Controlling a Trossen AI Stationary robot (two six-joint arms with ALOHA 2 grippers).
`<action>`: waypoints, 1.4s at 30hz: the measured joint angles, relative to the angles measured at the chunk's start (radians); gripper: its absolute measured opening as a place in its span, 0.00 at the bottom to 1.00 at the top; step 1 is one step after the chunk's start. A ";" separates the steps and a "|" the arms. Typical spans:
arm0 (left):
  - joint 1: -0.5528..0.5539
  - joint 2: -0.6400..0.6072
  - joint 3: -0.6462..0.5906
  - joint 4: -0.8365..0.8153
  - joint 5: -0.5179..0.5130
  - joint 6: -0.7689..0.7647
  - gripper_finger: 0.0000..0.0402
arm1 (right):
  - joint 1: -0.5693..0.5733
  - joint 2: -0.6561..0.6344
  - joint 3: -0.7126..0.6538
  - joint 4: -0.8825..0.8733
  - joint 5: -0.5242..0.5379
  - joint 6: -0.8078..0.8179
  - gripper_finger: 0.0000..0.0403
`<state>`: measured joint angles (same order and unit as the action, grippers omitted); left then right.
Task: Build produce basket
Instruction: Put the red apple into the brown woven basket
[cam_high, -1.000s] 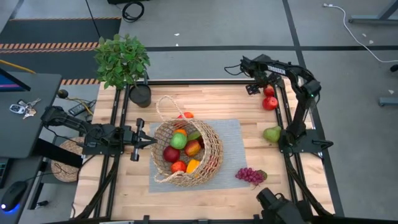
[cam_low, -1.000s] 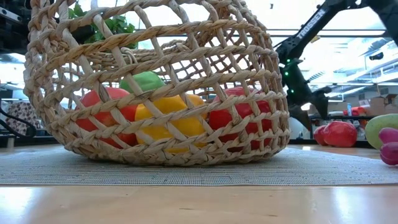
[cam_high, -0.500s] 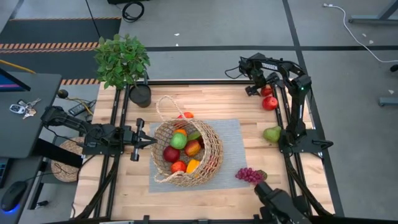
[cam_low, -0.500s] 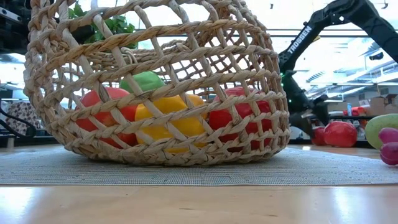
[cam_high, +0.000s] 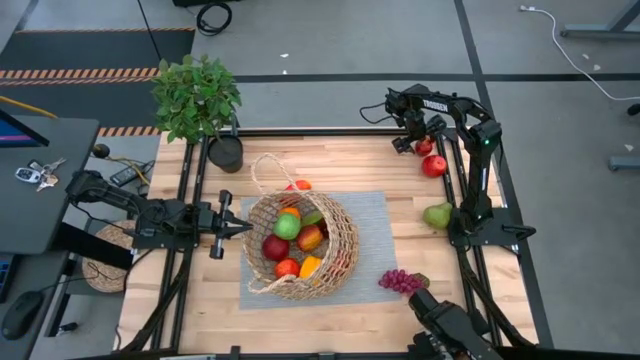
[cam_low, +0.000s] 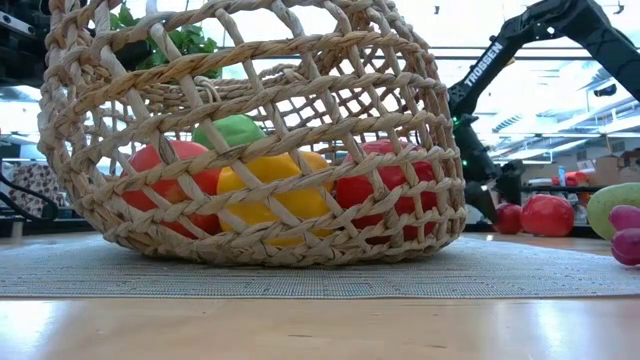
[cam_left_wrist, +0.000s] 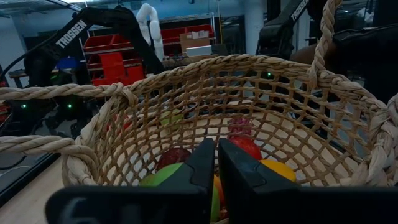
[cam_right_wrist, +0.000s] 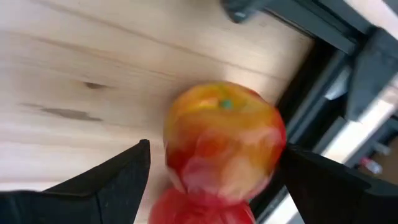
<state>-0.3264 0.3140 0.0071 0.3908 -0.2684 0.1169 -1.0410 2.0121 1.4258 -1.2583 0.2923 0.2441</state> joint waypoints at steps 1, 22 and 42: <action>0.000 0.000 0.000 0.000 0.000 0.000 0.08 | 0.000 0.000 0.000 0.006 -0.015 -0.016 0.87; 0.000 0.000 0.000 0.000 0.000 0.000 0.09 | 0.107 -0.001 -0.001 0.022 -0.167 -0.159 0.87; 0.000 0.000 0.000 0.000 0.000 0.000 0.08 | 0.123 -0.002 -0.049 0.053 -0.142 -0.064 0.87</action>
<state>-0.3267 0.3141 0.0071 0.3908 -0.2684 0.1169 -0.9177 2.0106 1.3771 -1.2054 0.1501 0.1797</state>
